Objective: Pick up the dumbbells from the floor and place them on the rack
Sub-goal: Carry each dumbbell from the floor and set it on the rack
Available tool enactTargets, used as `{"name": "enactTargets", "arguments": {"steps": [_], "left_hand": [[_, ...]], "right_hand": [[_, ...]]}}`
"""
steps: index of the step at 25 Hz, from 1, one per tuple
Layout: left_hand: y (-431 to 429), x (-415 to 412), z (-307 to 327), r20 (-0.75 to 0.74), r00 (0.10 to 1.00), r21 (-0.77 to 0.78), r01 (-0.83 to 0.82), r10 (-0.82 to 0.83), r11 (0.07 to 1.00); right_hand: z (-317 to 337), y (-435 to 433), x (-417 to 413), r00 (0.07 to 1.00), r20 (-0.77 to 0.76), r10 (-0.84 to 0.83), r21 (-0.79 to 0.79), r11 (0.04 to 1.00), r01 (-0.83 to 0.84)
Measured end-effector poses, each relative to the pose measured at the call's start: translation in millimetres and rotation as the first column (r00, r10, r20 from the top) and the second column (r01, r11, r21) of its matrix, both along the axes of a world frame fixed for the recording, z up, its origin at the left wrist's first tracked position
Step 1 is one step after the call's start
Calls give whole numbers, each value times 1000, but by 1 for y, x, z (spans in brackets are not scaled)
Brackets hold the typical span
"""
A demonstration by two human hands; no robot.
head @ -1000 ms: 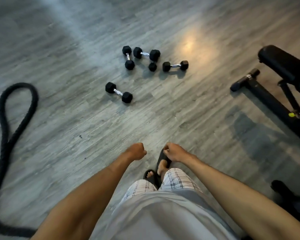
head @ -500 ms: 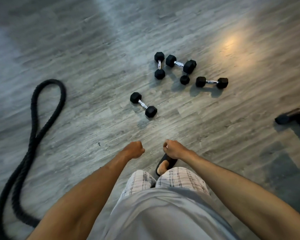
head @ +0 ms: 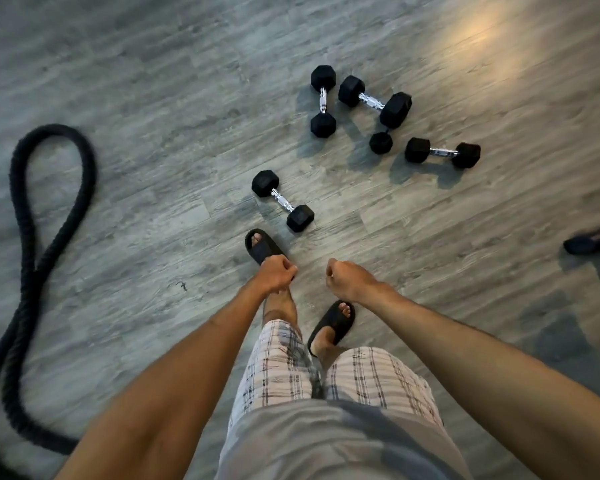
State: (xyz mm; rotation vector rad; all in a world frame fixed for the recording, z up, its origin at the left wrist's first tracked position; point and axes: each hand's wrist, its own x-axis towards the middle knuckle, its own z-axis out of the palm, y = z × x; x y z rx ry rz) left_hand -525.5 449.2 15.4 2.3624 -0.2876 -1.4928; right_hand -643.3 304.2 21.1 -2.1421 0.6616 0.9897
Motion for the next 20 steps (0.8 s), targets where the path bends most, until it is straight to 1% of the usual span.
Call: {"name": "enactTargets", "arguments": {"steps": [2,4,8,10,14,17,20], "left_hand": [[-13,26,-22,-18,998,-15,-60,59,998],[-22,58,-47,-55,995,-12,-81,81,997],[-22,120,-103,-99,994,45,-48,53,998],[-18,143,-135,-109,990,65,-79,86,995],[-14,177,-236,-161,969,122,-168,186,978],[-19,196,-318,-185,940,163,-258,287,952],[-37,214,-390,-209,847,177,-458,488,871]], "right_hand": [[-17,0,31,1000,-21,8,-6,1000,-8],[-39,-1,67,999,-42,-9,5,1000,9],[-86,-5,129,994,-68,-88,28,996,90],[-114,-8,145,989,-89,-116,32,992,119],[-208,-16,176,985,-138,-105,29,993,110],[-294,-25,202,983,-121,-137,11,990,139],[-374,-34,229,984,-95,-153,-3,988,154]]}}
